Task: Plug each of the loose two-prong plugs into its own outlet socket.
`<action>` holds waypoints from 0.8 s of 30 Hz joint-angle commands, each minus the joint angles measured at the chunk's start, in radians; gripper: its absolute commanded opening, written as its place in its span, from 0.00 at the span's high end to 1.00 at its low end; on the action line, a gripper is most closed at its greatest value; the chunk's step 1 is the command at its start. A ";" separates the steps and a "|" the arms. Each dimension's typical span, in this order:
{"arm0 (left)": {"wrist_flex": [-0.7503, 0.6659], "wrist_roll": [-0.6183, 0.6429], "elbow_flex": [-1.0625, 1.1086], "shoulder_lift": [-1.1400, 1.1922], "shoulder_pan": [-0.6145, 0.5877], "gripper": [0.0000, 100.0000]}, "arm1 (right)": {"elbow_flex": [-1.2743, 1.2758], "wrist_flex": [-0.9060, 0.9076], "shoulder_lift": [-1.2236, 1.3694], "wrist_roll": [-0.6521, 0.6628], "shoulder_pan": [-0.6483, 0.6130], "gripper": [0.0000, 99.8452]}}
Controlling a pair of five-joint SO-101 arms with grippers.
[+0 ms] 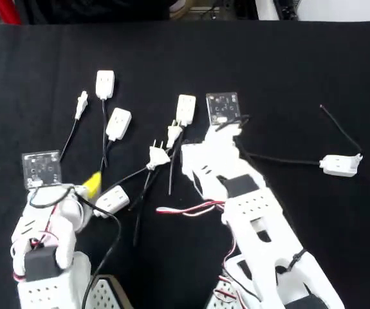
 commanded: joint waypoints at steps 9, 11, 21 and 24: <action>-0.041 -0.064 0.084 0.009 0.008 0.70 | 0.142 -0.255 -0.028 -0.390 -0.072 0.91; -0.041 -0.064 0.084 0.009 0.008 0.70 | 0.170 -0.324 -0.028 -0.482 -0.126 0.91; -0.041 -0.064 0.085 0.009 0.008 0.70 | 0.157 -0.463 0.120 -0.617 -0.292 0.84; -0.041 -0.064 0.085 0.009 0.008 0.70 | 0.087 -0.463 0.266 -0.635 -0.292 0.83</action>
